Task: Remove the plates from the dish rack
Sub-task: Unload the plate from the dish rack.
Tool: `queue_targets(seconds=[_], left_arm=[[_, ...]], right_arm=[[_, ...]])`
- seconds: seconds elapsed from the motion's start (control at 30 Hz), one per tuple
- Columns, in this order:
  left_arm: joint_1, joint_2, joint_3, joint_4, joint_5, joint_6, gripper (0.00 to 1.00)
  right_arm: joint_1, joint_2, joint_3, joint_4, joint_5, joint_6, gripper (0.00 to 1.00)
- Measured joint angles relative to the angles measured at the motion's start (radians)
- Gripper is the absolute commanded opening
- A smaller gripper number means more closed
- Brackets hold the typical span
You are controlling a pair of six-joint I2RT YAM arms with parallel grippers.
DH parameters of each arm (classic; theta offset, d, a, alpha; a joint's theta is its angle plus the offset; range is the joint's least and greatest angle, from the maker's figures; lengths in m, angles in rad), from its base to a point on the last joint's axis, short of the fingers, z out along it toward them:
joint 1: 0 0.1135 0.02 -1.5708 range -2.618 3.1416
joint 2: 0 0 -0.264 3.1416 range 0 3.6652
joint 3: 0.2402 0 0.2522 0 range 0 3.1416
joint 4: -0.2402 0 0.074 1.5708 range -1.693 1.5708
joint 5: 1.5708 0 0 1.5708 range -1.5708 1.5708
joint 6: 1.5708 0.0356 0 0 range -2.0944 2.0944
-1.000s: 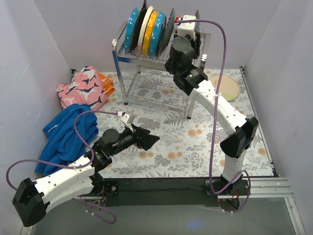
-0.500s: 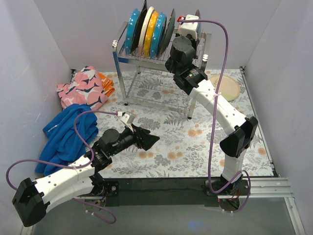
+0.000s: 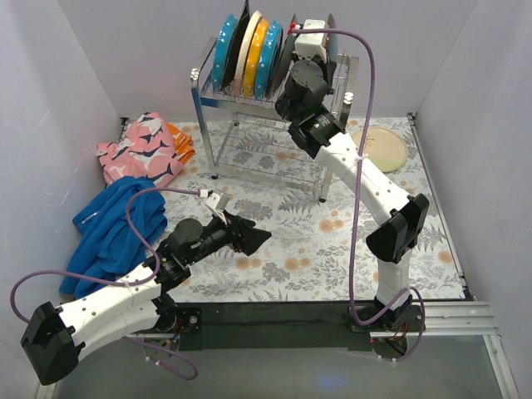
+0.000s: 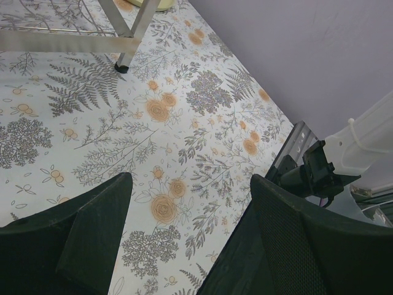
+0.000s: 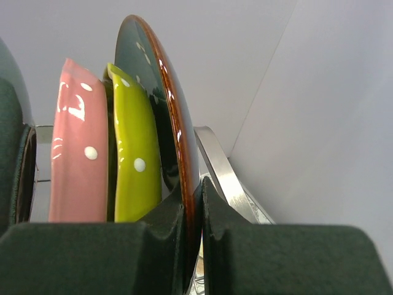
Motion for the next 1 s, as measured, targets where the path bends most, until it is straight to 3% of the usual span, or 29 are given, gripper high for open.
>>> queue_targets(seconds=[0.43, 1.0], left_arm=[[0.0, 0.0, 0.0, 0.0, 0.0, 0.0, 0.76], [0.0, 0.008, 0.0, 0.002, 0.0, -0.007, 0.76]], right_arm=[[0.047, 0.014, 0.014, 0.27, 0.025, -0.288, 0.01], [0.05, -0.043, -0.014, 0.382, -0.021, -0.366, 0.01]])
